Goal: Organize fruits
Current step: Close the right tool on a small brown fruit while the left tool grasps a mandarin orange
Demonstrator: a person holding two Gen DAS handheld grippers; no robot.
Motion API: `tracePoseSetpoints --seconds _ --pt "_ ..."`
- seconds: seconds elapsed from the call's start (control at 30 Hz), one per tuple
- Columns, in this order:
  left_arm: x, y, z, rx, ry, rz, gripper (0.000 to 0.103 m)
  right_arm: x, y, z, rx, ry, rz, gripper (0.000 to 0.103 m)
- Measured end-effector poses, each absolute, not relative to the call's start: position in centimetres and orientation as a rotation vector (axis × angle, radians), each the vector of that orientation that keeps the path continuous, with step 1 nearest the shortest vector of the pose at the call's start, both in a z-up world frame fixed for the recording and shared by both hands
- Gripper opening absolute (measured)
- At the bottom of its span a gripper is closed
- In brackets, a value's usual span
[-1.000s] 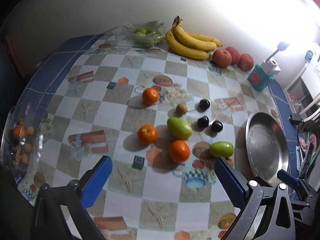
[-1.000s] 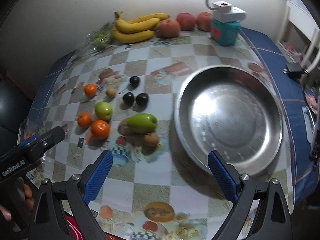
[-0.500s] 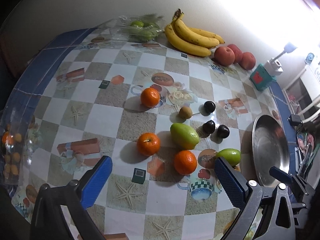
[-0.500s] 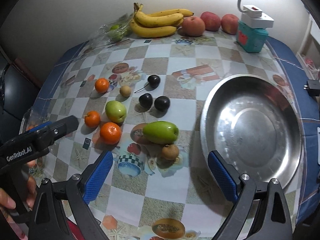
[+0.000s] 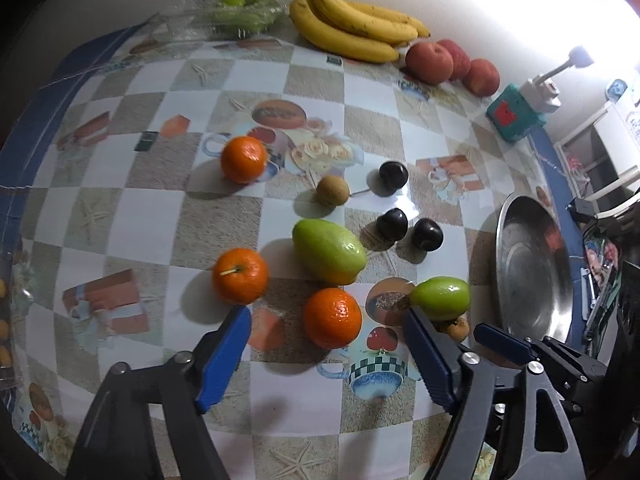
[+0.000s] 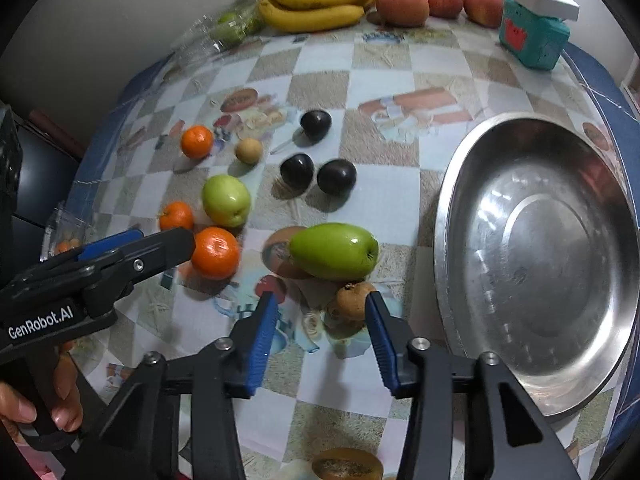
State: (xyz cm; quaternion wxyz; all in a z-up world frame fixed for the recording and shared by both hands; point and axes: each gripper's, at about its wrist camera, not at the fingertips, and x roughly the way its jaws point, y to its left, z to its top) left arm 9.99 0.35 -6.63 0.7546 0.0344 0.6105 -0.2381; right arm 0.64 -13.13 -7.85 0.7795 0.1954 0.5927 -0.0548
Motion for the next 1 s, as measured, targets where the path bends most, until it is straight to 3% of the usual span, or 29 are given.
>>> tracePoseSetpoints --seconds 0.43,0.67,1.0 --pt "10.6 -0.8 -9.5 0.071 1.412 -0.51 0.06 1.4 -14.4 -10.3 0.427 1.341 -0.165 0.035" --pt "10.9 -0.7 -10.3 0.037 1.437 -0.506 0.04 2.1 -14.2 -10.7 0.418 1.344 -0.168 0.028" --pt "10.7 0.6 -9.5 -0.012 1.423 -0.478 0.039 1.5 -14.3 -9.8 0.435 1.32 -0.14 0.028"
